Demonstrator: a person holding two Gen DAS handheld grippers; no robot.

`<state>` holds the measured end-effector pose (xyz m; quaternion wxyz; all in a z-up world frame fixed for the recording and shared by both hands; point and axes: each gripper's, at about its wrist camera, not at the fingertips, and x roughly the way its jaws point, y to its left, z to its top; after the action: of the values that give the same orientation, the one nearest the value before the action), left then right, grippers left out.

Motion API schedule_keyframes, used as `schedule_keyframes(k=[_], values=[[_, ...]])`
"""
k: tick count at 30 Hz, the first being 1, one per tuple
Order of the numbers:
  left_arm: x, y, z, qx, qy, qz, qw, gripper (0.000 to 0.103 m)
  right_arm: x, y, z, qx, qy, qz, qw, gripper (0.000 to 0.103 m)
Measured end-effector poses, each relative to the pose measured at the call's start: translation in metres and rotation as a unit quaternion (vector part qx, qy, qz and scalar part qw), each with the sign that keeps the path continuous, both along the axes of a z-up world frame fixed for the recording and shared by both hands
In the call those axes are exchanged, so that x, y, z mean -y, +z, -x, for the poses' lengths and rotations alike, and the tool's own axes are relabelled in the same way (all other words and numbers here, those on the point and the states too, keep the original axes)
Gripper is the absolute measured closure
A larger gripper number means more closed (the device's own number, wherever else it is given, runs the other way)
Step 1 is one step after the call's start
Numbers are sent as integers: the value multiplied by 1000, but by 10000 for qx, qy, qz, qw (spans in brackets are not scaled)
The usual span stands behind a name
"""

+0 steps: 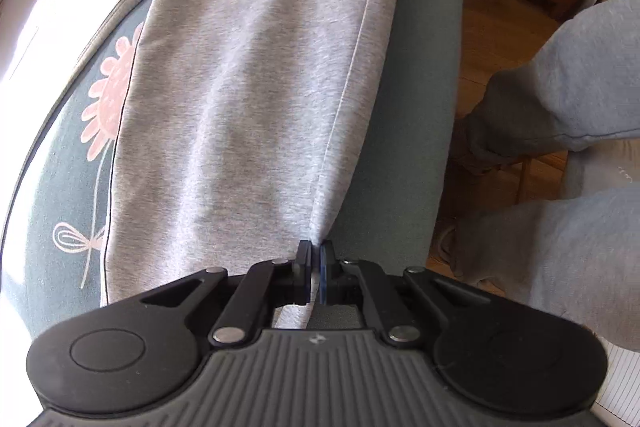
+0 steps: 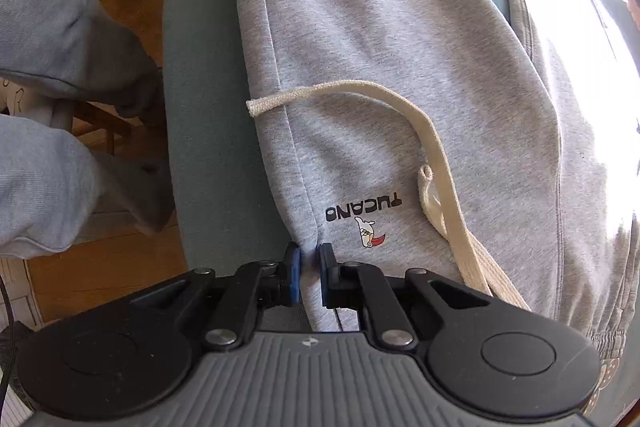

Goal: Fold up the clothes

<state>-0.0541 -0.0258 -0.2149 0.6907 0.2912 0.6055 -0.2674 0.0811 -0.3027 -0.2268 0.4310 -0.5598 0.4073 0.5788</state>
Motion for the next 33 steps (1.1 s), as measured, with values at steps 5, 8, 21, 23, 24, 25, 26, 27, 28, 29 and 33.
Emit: schedule_keyframes(k=[5, 8, 21, 23, 24, 25, 26, 27, 28, 29, 33], values=[[4, -11, 1, -202, -260, 10, 9995, 102, -6, -8, -9, -207, -106, 237, 9994, 91], [-1, -13, -3, -271, -283, 58, 9992, 101, -7, -8, -14, -300, -48, 344, 9989, 91], [-40, 11, -41, -200, 332, 126, 9992, 94, 1, 11, -56, -532, -2057, -64, 9771, 75], [-47, 21, -51, -116, 520, 191, 9984, 91, 14, 24, -71, -661, -2844, -211, 9562, 69], [-51, 26, -55, -74, 613, 223, 9978, 89, 37, 29, -71, -727, -3338, -322, 9393, 67], [-54, 31, -60, -32, 707, 255, 9972, 86, 69, 33, -68, -790, -3888, -458, 9168, 61], [-58, 36, -64, 10, 800, 287, 9964, 84, 90, 35, -64, -835, -4435, -600, 8904, 56], [-62, 41, -69, 51, 894, 320, 9955, 83, 106, 35, -60, -868, -4972, -742, 8601, 53], [-65, 46, -74, 93, 987, 352, 9945, 82, 122, 35, -56, -897, -5489, -882, 8263, 50], [-69, 51, -78, 135, 1080, 384, 9933, 82, 138, 30, -56, -943, -6009, -1040, 7869, 49], [-38, 54, -91, 316, 1694, 819, 9816, 82, 202, -7, -72, -1350, -7820, -1795, 5815, 45]])
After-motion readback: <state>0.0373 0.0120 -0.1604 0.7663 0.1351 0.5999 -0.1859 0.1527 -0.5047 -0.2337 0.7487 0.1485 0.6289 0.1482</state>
